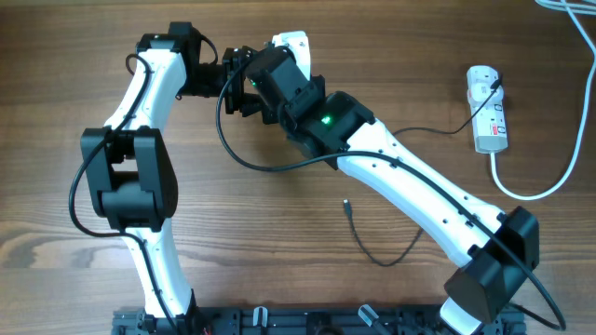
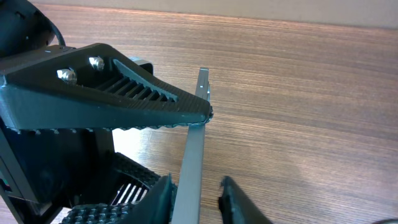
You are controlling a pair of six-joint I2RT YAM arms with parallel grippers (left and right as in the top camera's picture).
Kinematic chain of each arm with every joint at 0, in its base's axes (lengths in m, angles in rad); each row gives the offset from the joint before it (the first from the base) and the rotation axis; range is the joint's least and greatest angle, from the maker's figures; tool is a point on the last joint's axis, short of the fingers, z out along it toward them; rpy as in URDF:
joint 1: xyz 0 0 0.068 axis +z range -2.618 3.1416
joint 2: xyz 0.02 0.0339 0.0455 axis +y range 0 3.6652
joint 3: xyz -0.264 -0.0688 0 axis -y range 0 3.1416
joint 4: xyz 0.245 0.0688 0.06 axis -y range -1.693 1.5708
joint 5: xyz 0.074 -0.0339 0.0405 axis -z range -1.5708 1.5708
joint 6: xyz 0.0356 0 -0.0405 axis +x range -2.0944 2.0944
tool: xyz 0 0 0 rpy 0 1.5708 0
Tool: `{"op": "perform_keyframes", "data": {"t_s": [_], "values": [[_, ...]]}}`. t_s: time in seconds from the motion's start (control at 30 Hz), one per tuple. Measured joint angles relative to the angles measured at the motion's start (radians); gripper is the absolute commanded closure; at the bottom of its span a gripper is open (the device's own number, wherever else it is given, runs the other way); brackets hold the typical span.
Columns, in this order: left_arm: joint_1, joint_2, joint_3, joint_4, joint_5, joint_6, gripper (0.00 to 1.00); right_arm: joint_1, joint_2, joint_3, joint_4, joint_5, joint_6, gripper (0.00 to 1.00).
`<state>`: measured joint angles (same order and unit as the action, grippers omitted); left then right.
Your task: Plug charger to phone and switch on socket
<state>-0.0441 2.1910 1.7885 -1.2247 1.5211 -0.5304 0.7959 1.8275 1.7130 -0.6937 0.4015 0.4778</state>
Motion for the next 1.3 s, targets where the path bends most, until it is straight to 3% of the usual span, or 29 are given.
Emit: {"op": "perform_keyframes", "data": {"t_s": [0.37,0.5,0.63,0.7,0.9,1.0,1.13,1.2,1.3], "values": [[-0.001,0.000,0.000,0.000,0.000,0.000,0.35,0.000,0.000,0.000,0.000,0.000,0.021,0.95],[-0.001,0.000,0.000,0.001,0.002,0.000,0.32,0.000,0.000,0.000,0.000,0.000,0.038,0.96],[-0.001,0.000,0.000,0.001,-0.001,-0.003,0.02,0.000,0.000,0.000,-0.004,-0.001,0.070,0.96],[-0.002,0.000,-0.002,0.005,0.010,-0.008,0.00,0.001,0.000,0.000,-0.008,-0.001,0.134,0.96],[-0.002,-0.013,-0.002,0.005,0.026,-0.007,0.01,0.000,0.000,0.000,-0.009,0.045,0.516,0.96],[-0.002,-0.013,-0.002,0.006,0.027,-0.006,0.12,0.000,0.000,0.000,-0.008,0.072,0.783,0.96],[-0.002,-0.013,-0.002,0.008,0.032,-0.006,0.14,-0.001,0.000,0.000,-0.008,0.080,1.071,0.96],[-0.002,-0.013,-0.002,0.008,0.033,-0.006,0.21,-0.001,0.000,0.000,-0.008,0.080,1.185,0.95],[-0.002,-0.013,-0.002,0.008,0.034,-0.006,0.22,-0.001,0.000,0.000,0.004,0.082,1.303,0.95]]}}
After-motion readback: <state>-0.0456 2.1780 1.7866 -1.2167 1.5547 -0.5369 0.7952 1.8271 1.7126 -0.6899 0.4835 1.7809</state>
